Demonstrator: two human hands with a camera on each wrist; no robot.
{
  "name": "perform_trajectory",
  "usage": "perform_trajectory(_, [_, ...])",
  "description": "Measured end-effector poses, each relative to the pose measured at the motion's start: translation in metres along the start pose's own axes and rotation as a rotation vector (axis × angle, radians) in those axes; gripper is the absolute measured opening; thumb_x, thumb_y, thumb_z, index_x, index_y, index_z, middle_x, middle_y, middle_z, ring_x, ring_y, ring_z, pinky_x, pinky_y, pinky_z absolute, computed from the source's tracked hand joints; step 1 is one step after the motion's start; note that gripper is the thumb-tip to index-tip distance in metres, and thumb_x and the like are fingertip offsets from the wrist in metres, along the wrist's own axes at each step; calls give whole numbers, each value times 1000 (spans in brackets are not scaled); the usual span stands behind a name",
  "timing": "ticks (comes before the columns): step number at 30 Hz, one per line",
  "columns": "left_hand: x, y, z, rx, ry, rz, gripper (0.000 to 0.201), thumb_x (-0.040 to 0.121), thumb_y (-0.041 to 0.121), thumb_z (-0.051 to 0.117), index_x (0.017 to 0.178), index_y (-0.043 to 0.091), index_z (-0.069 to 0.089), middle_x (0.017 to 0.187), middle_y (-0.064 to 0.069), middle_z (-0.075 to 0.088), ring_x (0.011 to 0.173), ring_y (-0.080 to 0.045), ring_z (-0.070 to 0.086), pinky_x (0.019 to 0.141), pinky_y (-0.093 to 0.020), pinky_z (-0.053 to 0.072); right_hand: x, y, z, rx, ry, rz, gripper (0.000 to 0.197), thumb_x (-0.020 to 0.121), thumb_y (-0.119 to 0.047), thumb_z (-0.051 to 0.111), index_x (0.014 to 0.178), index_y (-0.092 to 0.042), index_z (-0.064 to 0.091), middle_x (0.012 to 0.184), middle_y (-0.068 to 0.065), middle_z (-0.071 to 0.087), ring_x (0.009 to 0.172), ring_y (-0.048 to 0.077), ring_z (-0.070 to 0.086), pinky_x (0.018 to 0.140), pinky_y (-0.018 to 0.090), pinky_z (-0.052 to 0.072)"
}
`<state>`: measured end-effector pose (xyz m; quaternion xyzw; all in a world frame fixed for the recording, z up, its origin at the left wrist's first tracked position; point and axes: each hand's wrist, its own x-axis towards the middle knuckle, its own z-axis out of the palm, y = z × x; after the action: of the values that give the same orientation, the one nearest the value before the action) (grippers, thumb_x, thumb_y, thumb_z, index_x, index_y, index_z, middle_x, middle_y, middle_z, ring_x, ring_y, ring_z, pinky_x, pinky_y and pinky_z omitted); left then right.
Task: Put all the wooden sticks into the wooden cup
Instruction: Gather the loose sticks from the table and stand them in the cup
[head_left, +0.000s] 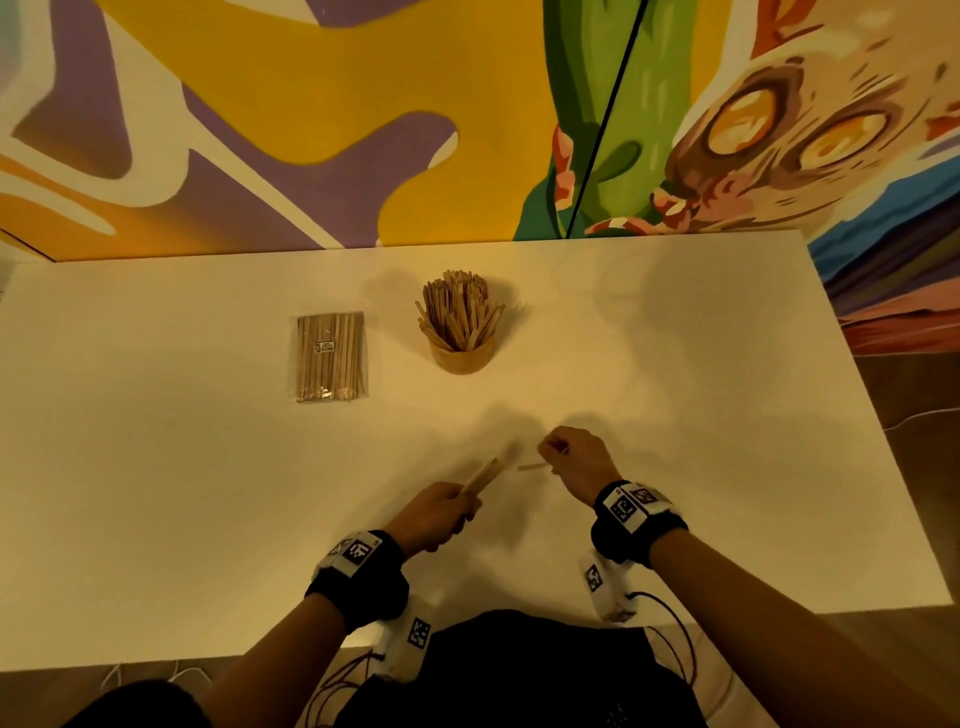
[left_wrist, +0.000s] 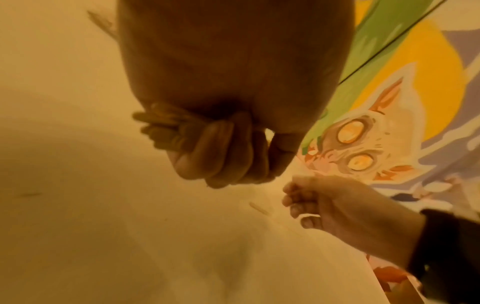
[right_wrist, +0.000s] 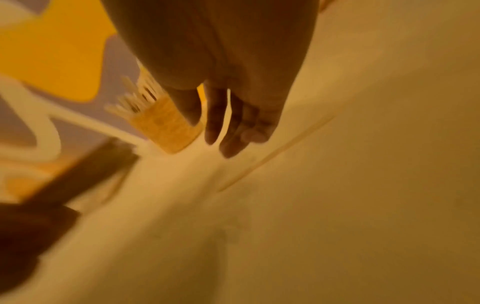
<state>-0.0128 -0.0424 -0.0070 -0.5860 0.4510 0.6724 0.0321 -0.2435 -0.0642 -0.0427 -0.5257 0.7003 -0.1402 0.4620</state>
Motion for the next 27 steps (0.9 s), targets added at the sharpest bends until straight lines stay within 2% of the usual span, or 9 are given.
perform_trajectory(1, [0, -5, -2, -51, 27, -4, 29, 99, 32, 48, 74, 16, 48, 57, 4, 40, 42, -11, 28, 43, -23, 25, 3, 9, -4, -156, 32, -57, 13, 94, -20, 58, 97, -9, 65, 99, 7, 60, 88, 23, 57, 78, 32, 46])
perform_trajectory(3, [2, -14, -5, -191, 89, 2, 31, 100, 35, 47, 76, 16, 45, 55, 4, 39, 43, -12, 28, 44, -24, 25, 5, 29, -5, -520, -4, -155, 20, 92, -17, 57, 111, -13, 60, 115, 5, 49, 101, 21, 49, 87, 33, 43])
perform_trajectory(5, [0, -20, -7, -361, 149, 57, 29, 102, 32, 45, 79, 15, 41, 57, 2, 39, 44, -13, 32, 44, -25, 29, 4, 43, 0, -804, -32, -240, 19, 94, -18, 51, 112, -14, 57, 121, 6, 45, 105, 26, 48, 86, 37, 42])
perform_trajectory(9, [-10, -15, -15, -447, 250, 142, 26, 104, 27, 41, 84, 9, 41, 64, -5, 45, 44, -13, 42, 39, -20, 36, 3, 48, 5, -901, -17, -331, 13, 96, -13, 48, 100, -9, 60, 116, 14, 54, 101, 33, 53, 81, 42, 44])
perform_trajectory(15, [-3, -14, -18, -510, 301, 149, 25, 104, 23, 40, 84, 8, 45, 64, -6, 52, 47, -16, 47, 45, -23, 42, 5, 32, 7, -926, -96, -261, 20, 98, -14, 40, 113, -11, 54, 123, 9, 54, 115, 29, 49, 96, 38, 34])
perform_trajectory(17, [1, -16, -16, -541, 311, 145, 25, 104, 23, 41, 85, 8, 46, 63, -6, 55, 50, -17, 51, 50, -27, 45, 4, 22, 11, -840, -111, -219, 16, 96, -13, 43, 108, -14, 54, 116, 8, 59, 107, 28, 54, 92, 36, 36])
perform_trajectory(20, [4, -14, -12, -536, 329, 147, 26, 104, 25, 40, 87, 7, 49, 69, -8, 61, 57, -20, 59, 54, -28, 49, 1, -2, 17, -336, -55, -98, 10, 90, -10, 60, 88, -19, 57, 91, 6, 64, 85, 24, 60, 73, 29, 44])
perform_trajectory(23, [0, -7, -8, -543, 368, 171, 27, 104, 29, 40, 92, 7, 50, 77, -10, 63, 65, -21, 63, 54, -26, 51, -3, -34, 26, 139, -14, -76, 19, 79, -1, 74, 77, -15, 60, 76, 5, 65, 75, 22, 62, 72, 29, 50])
perform_trajectory(27, [-7, 4, -4, -577, 349, 192, 28, 104, 30, 39, 95, 7, 52, 81, -10, 63, 66, -19, 65, 55, -27, 54, -9, -78, 39, 445, -108, -124, 26, 74, 10, 74, 72, -7, 54, 71, 13, 65, 68, 22, 62, 71, 33, 54])
